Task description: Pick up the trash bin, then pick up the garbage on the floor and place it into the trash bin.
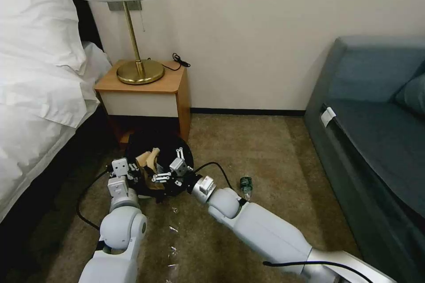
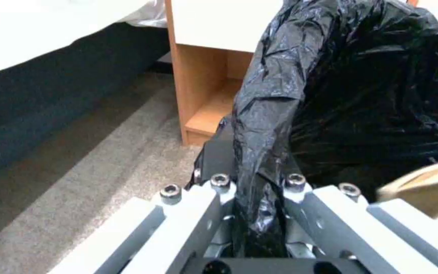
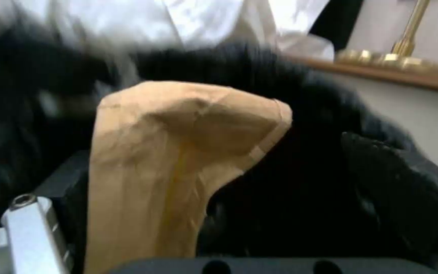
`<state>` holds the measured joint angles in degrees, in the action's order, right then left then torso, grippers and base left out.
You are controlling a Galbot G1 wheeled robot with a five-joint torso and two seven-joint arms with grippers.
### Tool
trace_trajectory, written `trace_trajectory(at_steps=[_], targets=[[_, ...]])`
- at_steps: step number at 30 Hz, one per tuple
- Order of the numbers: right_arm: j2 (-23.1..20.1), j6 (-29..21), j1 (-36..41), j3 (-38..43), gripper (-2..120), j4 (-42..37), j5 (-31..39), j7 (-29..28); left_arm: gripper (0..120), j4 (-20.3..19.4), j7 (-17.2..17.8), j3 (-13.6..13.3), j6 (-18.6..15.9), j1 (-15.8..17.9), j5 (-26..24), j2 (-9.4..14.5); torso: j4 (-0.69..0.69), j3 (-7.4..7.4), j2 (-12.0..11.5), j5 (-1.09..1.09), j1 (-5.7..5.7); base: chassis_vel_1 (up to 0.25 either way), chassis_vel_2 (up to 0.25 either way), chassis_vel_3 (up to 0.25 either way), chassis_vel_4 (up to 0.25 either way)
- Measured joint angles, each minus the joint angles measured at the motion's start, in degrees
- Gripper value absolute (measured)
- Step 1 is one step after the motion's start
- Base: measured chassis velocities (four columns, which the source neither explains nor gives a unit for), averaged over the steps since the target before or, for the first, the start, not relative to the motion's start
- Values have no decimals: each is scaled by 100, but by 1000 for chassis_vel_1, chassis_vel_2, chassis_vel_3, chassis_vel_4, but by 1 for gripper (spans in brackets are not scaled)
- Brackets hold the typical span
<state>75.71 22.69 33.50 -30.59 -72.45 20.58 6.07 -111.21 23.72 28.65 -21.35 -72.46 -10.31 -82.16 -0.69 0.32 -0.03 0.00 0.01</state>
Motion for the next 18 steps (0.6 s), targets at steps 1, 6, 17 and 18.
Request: trace_trajectory(at_steps=[1, 6, 17, 18], targets=[[-30, -1, -107, -78, 100, 137, 32, 36, 3, -8, 2, -3, -6, 6, -2, 0, 0, 0, 0, 0, 0, 0, 0, 0, 0], [-15, -78, -485, -182, 100, 514, 142, -35, 3, -16, 5, -19, -10, 6, -7, -8, 0, 0, 0, -1, 0, 0, 0, 0, 0], [-72, -128, -861, -260, 100, 636, 148, -6, 3, 51, 4, -31, -10, 59, -27, 15, 0, 0, 0, 0, 0, 0, 0, 0, 0], [-72, -128, -861, -260, 100, 636, 148, -6, 3, 51, 4, -31, -10, 59, -27, 15, 0, 0, 0, 0, 0, 0, 0, 0, 0]])
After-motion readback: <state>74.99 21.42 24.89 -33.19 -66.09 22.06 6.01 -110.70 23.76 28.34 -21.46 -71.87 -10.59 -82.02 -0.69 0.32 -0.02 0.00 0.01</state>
